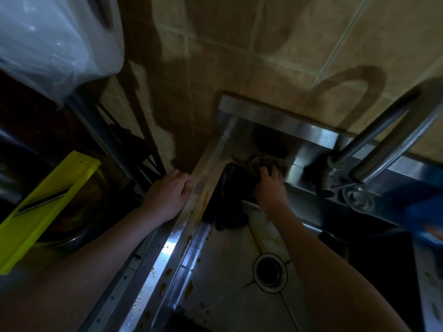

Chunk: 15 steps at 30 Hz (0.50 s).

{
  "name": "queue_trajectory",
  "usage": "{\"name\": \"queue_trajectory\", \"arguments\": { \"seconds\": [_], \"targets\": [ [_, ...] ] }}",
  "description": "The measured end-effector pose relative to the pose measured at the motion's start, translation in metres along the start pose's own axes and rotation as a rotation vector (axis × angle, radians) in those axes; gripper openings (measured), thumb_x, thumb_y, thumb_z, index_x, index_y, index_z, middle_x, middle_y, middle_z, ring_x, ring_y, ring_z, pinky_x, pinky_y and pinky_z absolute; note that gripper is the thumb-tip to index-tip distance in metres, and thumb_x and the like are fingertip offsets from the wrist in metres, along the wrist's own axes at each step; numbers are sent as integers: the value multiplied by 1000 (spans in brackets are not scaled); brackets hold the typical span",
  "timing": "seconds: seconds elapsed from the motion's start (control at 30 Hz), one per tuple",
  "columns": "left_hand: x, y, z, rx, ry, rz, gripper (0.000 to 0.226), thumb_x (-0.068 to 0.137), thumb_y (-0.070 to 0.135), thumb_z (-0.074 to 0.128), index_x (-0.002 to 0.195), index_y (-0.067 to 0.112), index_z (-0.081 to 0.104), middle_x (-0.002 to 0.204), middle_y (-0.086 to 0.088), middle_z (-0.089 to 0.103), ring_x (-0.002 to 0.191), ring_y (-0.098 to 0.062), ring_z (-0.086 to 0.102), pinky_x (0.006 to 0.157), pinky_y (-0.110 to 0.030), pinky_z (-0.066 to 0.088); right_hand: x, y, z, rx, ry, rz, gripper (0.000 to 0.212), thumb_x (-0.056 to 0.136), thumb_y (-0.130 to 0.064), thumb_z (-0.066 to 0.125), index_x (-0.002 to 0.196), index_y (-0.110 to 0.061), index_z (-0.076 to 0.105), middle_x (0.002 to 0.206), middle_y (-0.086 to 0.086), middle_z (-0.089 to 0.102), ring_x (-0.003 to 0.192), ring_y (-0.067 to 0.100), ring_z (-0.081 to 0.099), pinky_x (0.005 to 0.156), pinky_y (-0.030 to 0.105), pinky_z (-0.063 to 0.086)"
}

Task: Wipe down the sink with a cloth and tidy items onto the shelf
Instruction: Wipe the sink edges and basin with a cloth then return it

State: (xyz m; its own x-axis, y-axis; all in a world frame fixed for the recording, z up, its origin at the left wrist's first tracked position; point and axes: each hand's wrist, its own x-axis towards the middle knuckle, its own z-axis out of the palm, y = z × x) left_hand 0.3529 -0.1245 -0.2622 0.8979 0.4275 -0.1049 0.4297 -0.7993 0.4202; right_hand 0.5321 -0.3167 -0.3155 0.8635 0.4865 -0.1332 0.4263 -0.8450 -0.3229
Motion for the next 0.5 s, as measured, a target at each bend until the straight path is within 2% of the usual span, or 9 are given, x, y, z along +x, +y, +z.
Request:
{"name": "queue_trajectory", "arguments": {
  "seconds": [0.1,0.2,0.33,0.5],
  "targets": [
    [0,1,-1,8,-4,-9,23,89,21,51,111,19,58,115,-4,55,104,-27,57,77,-38,47,4,-10,2,-5,-51,-82,57,90,-11,49,145,-15,31,155,16,17,145,35,13,115,47,29],
    [0,3,1,12,-8,-9,22,90,21,50,110,18,58,114,-4,55,103,-27,57,77,-37,47,6,-1,-4,-58,-51,-125,59,90,-10,50,145,-16,30,156,14,19,145,33,14,115,46,28],
    [0,6,3,27,-26,-33,22,92,22,48,111,16,58,113,-7,56,105,-29,56,81,-41,47,0,31,-13,-151,33,-23,56,89,-15,52,142,-17,34,151,15,28,142,34,23,114,45,28],
    [-2,6,7,35,-60,-39,27,92,21,47,118,19,56,118,-5,56,109,-27,55,85,-38,44,2,49,-17,-48,18,81,61,89,-13,52,146,-19,30,152,20,23,143,39,16,117,48,23]
  ]
}}
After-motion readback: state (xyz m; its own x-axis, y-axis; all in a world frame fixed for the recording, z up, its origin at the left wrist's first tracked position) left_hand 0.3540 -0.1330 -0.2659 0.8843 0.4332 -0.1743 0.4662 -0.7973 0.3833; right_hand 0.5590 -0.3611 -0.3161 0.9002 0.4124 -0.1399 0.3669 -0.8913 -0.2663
